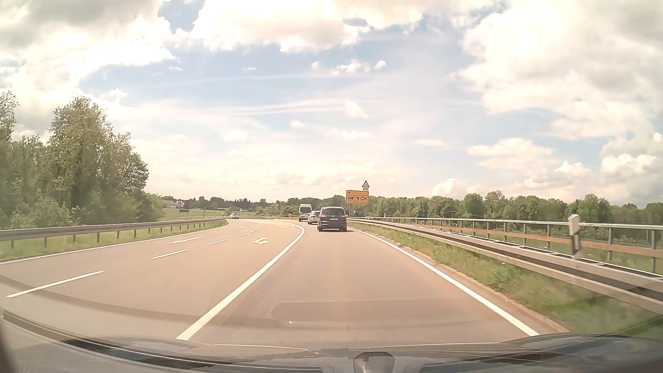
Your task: Follow the waypoints while adhering to traffic rules and regulations
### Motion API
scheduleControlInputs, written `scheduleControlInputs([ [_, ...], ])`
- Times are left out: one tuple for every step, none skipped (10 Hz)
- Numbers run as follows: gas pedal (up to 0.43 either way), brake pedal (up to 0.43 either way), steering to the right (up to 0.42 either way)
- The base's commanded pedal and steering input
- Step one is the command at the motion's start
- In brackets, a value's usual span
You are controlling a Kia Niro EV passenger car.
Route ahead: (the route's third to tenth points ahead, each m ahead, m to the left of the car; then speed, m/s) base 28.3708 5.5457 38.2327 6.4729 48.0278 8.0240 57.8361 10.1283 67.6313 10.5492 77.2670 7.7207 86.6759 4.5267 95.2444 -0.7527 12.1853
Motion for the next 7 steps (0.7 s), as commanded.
scheduleControlInputs([
  [0.059, 0.0, -0.008],
  [0.059, 0.0, -0.009],
  [0.059, 0.0, -0.009],
  [0.047, 0.0, -0.01],
  [0.047, 0.0, -0.01],
  [0.047, 0.0, -0.01],
  [0.047, 0.0, -0.012],
])
